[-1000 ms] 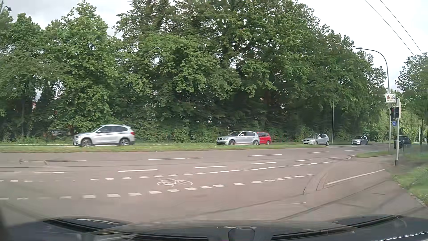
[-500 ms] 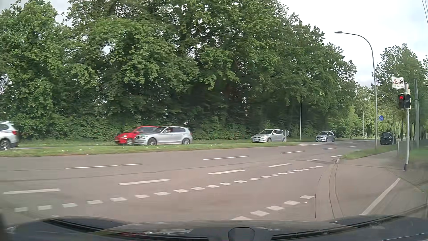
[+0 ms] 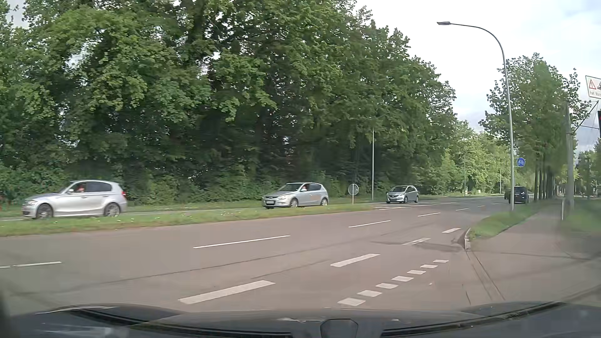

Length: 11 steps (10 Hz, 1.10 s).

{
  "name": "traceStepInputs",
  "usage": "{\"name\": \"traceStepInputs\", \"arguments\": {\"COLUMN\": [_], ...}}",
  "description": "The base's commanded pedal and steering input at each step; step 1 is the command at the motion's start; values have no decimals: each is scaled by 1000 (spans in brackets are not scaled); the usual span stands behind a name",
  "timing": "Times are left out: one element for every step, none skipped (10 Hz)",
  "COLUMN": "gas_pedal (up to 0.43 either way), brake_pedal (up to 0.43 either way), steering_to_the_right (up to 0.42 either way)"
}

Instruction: Follow the waypoints while adhering to traffic rules and regulations

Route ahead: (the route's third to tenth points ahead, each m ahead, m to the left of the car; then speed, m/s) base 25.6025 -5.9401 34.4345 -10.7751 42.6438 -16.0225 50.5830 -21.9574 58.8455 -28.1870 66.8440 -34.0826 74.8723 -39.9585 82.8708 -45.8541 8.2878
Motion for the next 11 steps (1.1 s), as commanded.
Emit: {"name": "traceStepInputs", "arguments": {"gas_pedal": [110, 110, 110, 110, 110, 110, 110, 110, 110, 118, 130], "brake_pedal": [0, 0, 0, 0, 0, 0, 0, 0, 0, 0, 0], "steering_to_the_right": [169, 171, 176, 177, 176, 175, 175, 175, 174, 174, 173]}}
